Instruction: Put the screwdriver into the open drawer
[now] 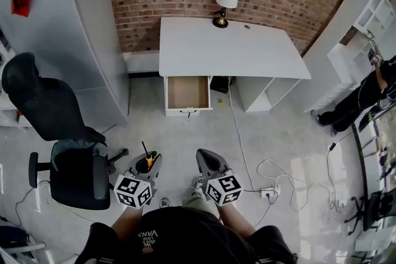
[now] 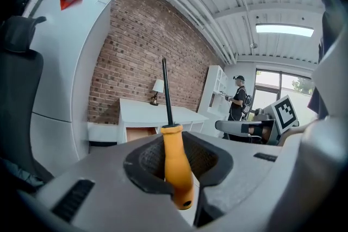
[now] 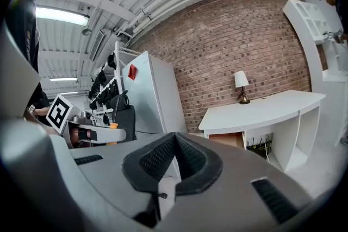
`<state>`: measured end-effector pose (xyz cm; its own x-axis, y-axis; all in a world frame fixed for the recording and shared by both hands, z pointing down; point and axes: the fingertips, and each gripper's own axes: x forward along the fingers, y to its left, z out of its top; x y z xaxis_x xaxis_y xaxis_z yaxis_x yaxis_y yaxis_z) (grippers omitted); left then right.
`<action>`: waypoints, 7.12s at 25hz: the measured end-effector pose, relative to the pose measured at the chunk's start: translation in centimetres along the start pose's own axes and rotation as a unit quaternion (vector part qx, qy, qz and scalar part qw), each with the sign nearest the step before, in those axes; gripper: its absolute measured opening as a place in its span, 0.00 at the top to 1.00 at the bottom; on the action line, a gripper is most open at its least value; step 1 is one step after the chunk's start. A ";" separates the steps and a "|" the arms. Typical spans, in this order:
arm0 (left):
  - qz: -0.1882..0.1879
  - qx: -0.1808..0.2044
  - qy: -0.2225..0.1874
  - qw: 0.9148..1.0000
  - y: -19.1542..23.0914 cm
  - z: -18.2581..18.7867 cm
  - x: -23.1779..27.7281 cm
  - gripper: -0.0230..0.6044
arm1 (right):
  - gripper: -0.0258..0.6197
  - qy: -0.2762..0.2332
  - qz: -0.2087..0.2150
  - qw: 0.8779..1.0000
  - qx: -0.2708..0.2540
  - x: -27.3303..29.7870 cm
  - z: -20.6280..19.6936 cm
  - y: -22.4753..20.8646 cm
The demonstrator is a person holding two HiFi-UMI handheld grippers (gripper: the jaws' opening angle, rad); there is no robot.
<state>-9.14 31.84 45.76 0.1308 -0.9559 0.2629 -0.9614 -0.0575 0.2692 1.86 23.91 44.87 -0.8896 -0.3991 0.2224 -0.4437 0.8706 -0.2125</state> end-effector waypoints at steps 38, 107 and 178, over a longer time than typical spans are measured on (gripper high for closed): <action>-0.076 0.029 0.063 0.995 1.7 6.6 31.1 0.86 | 0.97 0.012 -0.040 0.998 0.046 10.6 4.6 -23.5; -0.113 0.162 0.488 0.850 19.1 -26.6 65.9 0.86 | 0.97 0.052 -0.169 0.957 0.232 20.1 -10.9 -37.7; -0.189 0.194 0.329 0.905 14.7 -10.6 59.5 0.95 | 0.97 0.038 -0.188 0.968 0.161 20.6 -2.8 -34.7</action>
<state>-12.90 -22.79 75.19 0.4605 -0.4755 0.7495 -0.8140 -0.5631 0.1429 -0.79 -13.70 59.51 -0.6542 -0.6369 0.4078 -0.7557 0.5287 -0.3866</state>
